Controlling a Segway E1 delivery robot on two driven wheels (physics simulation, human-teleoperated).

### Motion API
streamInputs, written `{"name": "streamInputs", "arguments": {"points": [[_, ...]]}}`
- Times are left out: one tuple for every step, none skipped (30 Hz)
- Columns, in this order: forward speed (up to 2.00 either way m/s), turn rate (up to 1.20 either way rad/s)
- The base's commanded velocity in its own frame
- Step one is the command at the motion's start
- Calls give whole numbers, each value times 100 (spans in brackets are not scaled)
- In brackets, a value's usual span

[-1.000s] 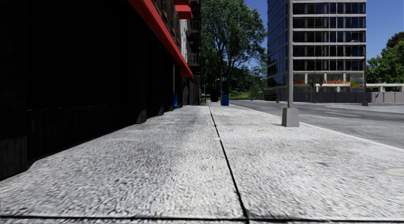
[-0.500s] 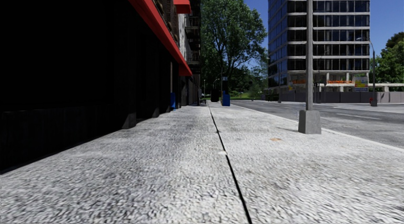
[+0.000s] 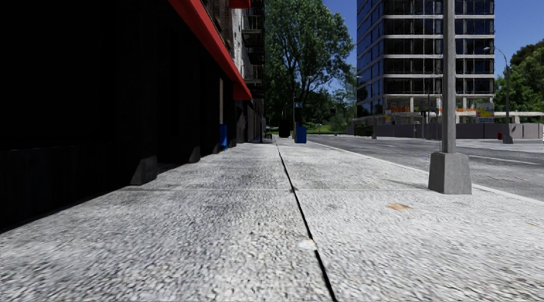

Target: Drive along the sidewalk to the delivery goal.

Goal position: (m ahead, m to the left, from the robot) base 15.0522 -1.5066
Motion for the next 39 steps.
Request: {"name": "streamInputs", "arguments": {"points": [[200,-23],[200,-23],[200,-23],[200,-23],[200,-23],[200,-23],[200,-23],[200,-23],[200,-23],[200,-23],[200,-23],[200,-23],[200,-23],[200,-23],[200,-23],[200,-23],[200,-23],[200,-23],[200,-23],[200,-23],[200,-23],[200,-23],[200,-22],[200,0],[200,0],[200,0],[200,0],[200,0],[200,0],[200,0],[200,0],[200,0],[200,0],[200,0],[200,0],[200,0],[200,0],[200,0],[200,0]]}}
